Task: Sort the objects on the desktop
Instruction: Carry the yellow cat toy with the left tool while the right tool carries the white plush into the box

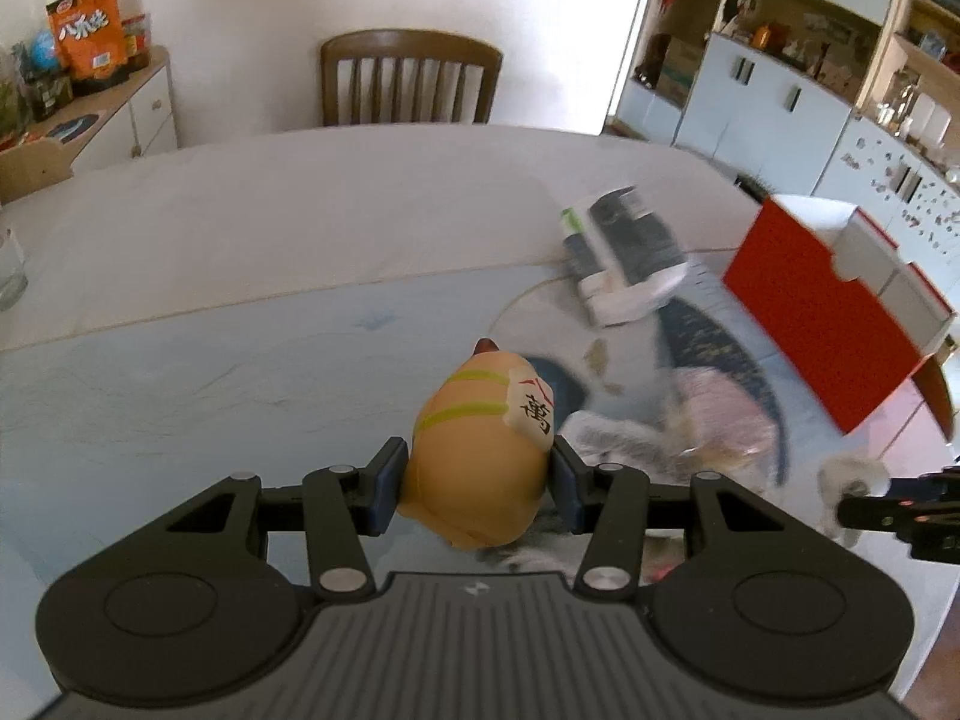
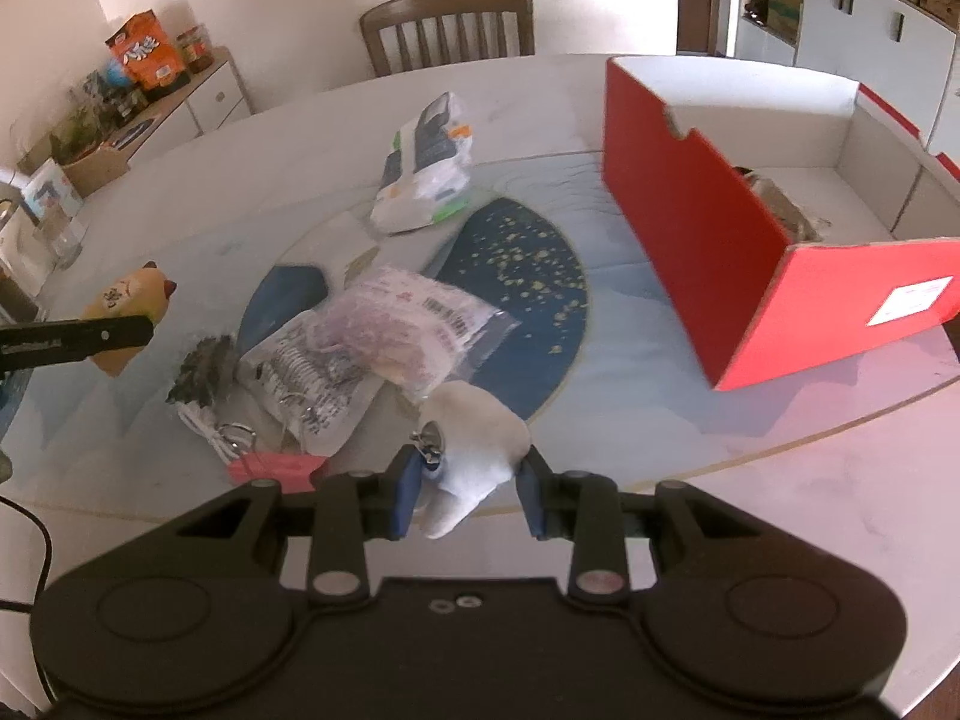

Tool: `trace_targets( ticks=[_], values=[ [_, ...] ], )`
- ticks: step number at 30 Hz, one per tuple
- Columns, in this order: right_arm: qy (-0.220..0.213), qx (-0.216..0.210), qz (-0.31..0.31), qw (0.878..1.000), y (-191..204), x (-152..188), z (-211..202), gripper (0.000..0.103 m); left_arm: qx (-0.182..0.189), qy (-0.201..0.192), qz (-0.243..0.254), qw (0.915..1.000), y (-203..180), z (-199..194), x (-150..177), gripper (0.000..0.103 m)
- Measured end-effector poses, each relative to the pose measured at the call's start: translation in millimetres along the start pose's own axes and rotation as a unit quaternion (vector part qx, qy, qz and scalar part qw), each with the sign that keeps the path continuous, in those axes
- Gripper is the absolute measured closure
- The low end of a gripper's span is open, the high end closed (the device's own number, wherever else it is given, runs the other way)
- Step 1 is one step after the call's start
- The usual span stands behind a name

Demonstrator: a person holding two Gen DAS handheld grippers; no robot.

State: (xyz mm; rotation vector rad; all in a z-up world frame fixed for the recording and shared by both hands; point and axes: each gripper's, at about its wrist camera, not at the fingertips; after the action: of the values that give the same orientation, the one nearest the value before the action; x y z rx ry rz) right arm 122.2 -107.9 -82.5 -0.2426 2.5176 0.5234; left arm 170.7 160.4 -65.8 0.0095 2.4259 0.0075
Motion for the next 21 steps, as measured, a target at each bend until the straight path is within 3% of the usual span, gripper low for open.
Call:
trace_targets(
  ticks=[21],
  values=[
    [-0.057, 0.010, -0.016, 0.998, -44, -29, -59, 0.070, 0.070, -0.031, 0.035, 0.9964, -107, -43, -33, 0.054]
  ],
)
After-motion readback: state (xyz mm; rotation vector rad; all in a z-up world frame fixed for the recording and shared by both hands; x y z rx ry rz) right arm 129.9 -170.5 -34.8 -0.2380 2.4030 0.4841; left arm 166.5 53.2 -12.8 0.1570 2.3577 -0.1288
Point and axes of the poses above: each gripper's, at about its wrist camera, not at the fingertips, and z roughly the way its jaws point, y to its left, x to its underside, and after that the axes turned 11 degrees about -x, right-handed
